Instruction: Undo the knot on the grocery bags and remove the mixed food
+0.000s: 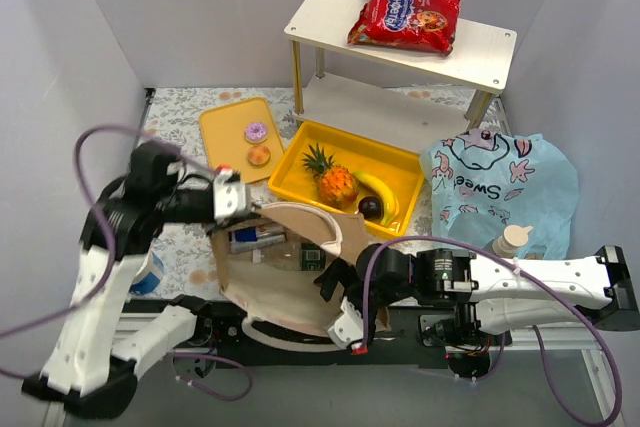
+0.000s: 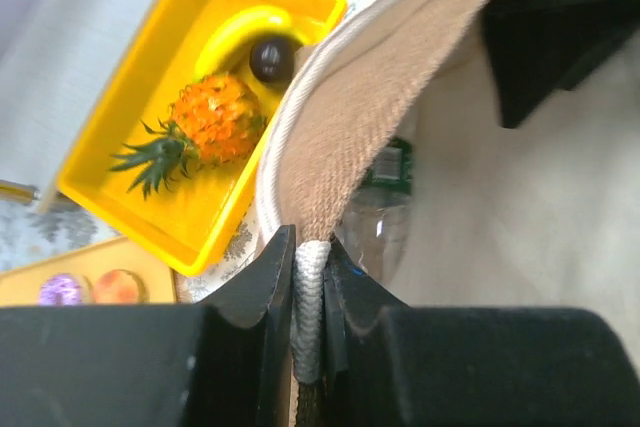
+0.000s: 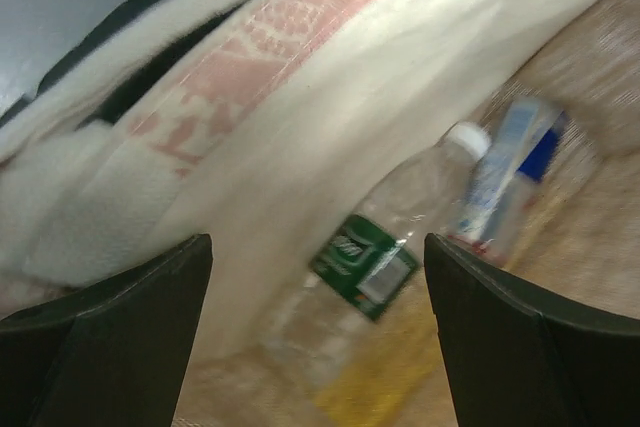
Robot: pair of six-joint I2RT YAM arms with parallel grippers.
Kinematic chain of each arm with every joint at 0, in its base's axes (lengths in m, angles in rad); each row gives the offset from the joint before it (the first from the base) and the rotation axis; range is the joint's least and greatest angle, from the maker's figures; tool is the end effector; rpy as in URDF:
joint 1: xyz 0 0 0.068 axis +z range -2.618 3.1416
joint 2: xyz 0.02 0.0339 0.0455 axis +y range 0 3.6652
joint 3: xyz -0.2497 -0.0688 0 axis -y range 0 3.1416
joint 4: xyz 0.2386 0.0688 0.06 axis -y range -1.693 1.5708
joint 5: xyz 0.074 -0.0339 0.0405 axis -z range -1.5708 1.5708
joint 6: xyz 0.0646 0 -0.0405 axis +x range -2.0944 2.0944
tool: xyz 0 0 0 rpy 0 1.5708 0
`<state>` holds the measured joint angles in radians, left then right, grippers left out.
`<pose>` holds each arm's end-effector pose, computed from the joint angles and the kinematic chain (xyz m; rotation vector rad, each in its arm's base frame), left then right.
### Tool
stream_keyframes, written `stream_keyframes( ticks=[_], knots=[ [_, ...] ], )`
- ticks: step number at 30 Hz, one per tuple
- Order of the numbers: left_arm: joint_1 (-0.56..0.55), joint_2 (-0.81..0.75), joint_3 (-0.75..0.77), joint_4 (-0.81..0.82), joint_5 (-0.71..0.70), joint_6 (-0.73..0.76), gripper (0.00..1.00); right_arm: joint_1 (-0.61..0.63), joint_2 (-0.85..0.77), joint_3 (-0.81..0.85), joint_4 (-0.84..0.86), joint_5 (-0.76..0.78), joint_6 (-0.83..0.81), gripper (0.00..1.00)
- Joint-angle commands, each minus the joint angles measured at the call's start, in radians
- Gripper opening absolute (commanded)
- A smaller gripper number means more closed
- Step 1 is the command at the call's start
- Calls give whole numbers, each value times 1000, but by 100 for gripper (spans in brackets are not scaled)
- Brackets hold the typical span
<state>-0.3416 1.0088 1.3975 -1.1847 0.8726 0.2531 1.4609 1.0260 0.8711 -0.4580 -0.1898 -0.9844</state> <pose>0.1397 -0.1022 0.3882 1.0450 1.9812 -1.0647 0.0151 0.2479 0.2705 -2.1132 0.6508 0.4749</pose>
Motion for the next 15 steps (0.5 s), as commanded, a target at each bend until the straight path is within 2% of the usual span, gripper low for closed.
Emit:
stream_keyframes(
  ticks=[1, 5, 9, 12, 13, 15],
  knots=[
    [-7, -231, -113, -71, 106, 14, 0, 58, -33, -112, 115, 160, -163, 93],
    [-5, -248, -209, -27, 88, -82, 0, 65, -11, -127, 225, 185, -134, 92],
    [-7, -233, -261, 116, 85, -234, 0, 70, 35, -72, 285, 170, -35, 88],
    [-5, -202, -282, 160, 100, -307, 0, 70, 149, 50, 222, 139, 44, 79],
    [-5, -194, -284, 171, 97, -333, 0, 70, 237, 83, 194, 151, 100, 74],
    [-7, -184, -282, 191, 88, -374, 0, 64, 324, 146, 131, 182, 154, 72]
  ],
)
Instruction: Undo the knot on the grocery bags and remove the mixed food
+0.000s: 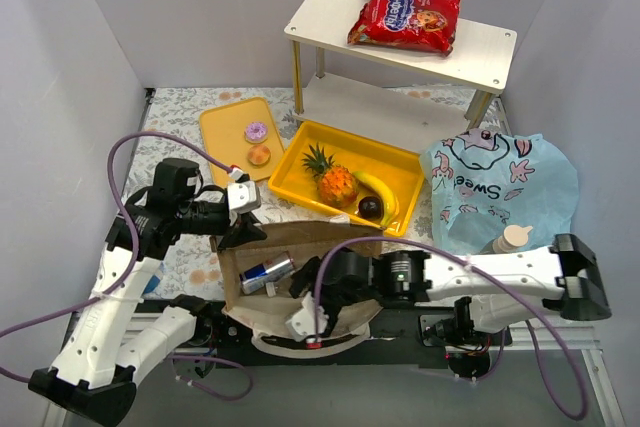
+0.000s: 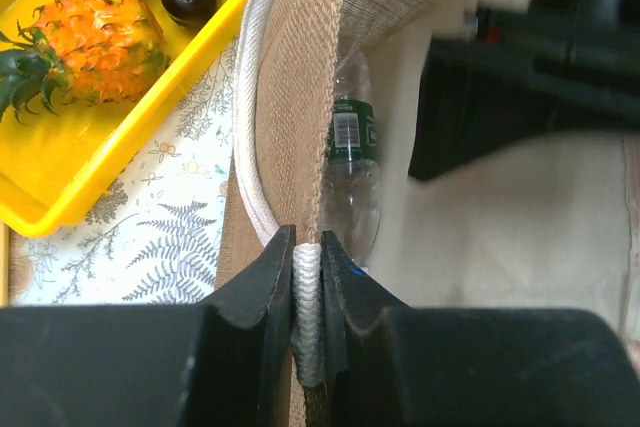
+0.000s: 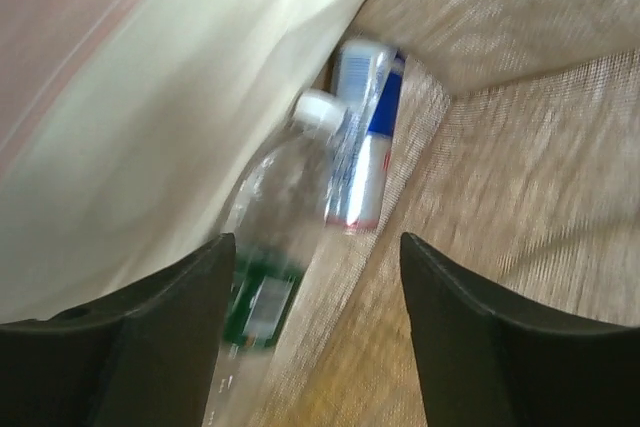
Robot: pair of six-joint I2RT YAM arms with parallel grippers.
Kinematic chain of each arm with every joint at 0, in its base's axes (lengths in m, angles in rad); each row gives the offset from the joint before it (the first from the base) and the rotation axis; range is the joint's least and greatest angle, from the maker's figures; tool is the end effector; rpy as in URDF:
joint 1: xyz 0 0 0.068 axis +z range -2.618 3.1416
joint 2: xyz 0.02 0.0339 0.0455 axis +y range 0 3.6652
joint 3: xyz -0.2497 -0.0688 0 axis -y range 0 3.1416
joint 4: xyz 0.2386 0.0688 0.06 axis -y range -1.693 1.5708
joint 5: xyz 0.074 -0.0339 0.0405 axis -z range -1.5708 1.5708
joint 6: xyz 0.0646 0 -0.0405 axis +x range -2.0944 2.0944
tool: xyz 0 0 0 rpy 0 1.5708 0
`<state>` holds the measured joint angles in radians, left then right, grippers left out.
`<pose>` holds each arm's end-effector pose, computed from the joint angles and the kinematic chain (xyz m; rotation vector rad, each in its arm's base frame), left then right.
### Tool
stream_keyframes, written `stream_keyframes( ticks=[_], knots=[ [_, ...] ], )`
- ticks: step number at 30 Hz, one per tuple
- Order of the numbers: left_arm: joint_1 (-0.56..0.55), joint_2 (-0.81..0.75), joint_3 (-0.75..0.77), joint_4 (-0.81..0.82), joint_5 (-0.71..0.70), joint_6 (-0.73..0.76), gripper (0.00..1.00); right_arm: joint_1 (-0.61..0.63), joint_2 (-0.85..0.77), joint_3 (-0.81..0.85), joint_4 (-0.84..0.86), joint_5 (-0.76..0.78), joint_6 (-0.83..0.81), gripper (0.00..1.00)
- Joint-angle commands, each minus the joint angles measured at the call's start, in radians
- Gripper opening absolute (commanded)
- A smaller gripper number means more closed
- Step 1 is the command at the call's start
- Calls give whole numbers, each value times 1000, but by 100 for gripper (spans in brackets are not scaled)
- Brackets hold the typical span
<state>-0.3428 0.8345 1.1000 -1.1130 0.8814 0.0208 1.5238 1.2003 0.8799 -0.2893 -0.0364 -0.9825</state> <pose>0.1179 -0.0950 0.3327 0.8198 2.1888 -1.2107 0.0112 0.2883 0.2487 -2.0974 0.6676 0.3454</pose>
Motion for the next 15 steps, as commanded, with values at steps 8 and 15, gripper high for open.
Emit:
stream_keyframes(
  ticks=[8, 15],
  knots=[
    [-5, -35, -6, 140, 60, -180, 0, -66, 286, 166, -34, 70, 255, 87],
    [-4, -26, -9, 177, 62, -202, 0, -135, 355, 91, -13, 81, 305, 89]
  ],
)
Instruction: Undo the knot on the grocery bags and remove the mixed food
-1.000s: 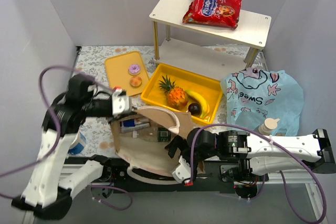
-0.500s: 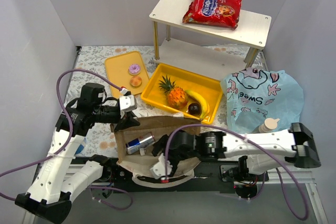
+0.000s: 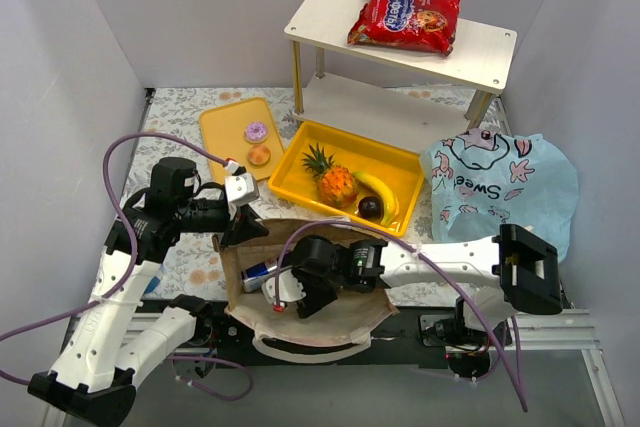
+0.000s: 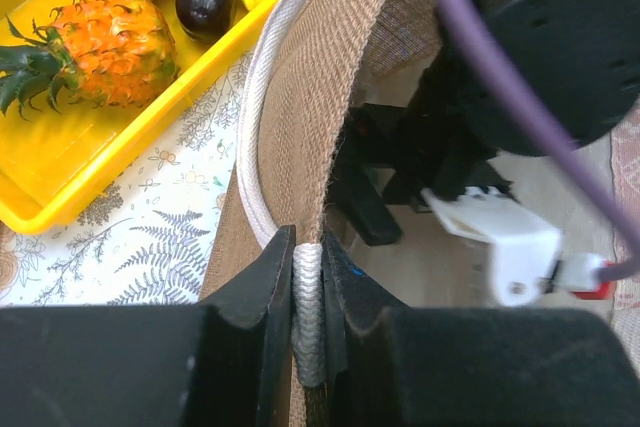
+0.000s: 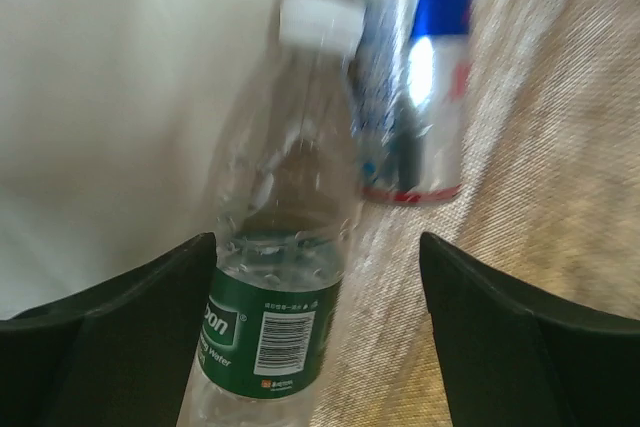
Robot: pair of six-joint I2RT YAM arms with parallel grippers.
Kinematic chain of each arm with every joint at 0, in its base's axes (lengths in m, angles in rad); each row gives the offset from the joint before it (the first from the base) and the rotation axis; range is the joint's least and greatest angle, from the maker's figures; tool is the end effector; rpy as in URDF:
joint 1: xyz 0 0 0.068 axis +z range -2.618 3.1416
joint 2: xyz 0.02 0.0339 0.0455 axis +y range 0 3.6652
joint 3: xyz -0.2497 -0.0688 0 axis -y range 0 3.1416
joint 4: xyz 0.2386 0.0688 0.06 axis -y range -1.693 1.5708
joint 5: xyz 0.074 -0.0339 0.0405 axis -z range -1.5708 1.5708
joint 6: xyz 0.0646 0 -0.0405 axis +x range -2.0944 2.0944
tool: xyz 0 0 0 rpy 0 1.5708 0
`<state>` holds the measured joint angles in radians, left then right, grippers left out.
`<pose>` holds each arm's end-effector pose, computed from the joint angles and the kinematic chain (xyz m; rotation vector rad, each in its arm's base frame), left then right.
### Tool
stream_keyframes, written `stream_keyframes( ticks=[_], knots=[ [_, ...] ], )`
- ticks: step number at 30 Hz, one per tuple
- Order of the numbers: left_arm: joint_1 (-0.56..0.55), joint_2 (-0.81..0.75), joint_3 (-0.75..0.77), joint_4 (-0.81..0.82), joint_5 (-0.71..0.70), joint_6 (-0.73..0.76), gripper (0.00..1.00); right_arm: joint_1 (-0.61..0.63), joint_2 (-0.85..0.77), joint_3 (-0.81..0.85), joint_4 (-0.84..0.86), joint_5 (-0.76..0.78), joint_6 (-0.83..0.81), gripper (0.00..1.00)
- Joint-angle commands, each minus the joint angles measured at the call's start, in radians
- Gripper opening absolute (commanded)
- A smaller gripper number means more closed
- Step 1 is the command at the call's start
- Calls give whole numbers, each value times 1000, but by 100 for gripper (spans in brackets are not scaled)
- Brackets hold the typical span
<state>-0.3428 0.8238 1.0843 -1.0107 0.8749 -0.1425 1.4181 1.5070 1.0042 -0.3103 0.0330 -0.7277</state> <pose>0.1245 -0.0971 0.3375 0.6813 2.1959 -1.2583 0.0534 0.3330 0.1996 -2.1034 1.1613 0.2863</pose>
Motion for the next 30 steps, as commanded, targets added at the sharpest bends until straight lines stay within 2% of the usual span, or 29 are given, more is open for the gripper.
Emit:
stream_keyframes(
  ticks=[1, 5, 8, 9, 12, 15, 18, 19, 21, 24, 26, 27, 30],
  knots=[
    [-5, -14, 3, 78, 65, -39, 0, -36, 58, -36, 11, -11, 42, 85],
    [-5, -17, -11, 98, 56, -46, 0, -64, 79, -29, -18, -67, 27, 79],
    [-4, -12, -17, 116, 47, -51, 0, -79, 82, -26, -48, -114, 24, 68],
    [-4, -8, -17, 119, 42, -52, 0, -84, 82, -24, -52, -137, 16, 59],
    [-5, 3, -15, 121, 7, -49, 0, -94, 58, 2, -64, -148, -25, 44],
    [-4, 14, -11, 132, -39, -52, 0, -116, 36, 108, -140, -192, -74, 28],
    [-4, 31, 2, 176, -128, -104, 0, -148, 12, 239, -249, -255, -95, 21],
    [-4, 44, 6, 188, -161, -135, 12, -165, 3, 273, -283, -280, -98, 19],
    [-2, 63, 32, 211, -250, -157, 49, -173, -37, 352, -308, -330, -101, 17],
    [2, 100, 84, 231, -356, -184, 69, -200, -115, 408, -342, -439, -139, 16],
    [11, 133, 136, 225, -387, -181, 76, -217, -180, 436, -339, -473, -141, 16],
    [16, 147, 210, 215, -405, -175, 79, -228, -198, 442, -334, -507, -138, 16],
    [74, 230, 366, 184, -422, -167, 82, -266, -260, 464, -299, -536, -99, 16]
  ],
)
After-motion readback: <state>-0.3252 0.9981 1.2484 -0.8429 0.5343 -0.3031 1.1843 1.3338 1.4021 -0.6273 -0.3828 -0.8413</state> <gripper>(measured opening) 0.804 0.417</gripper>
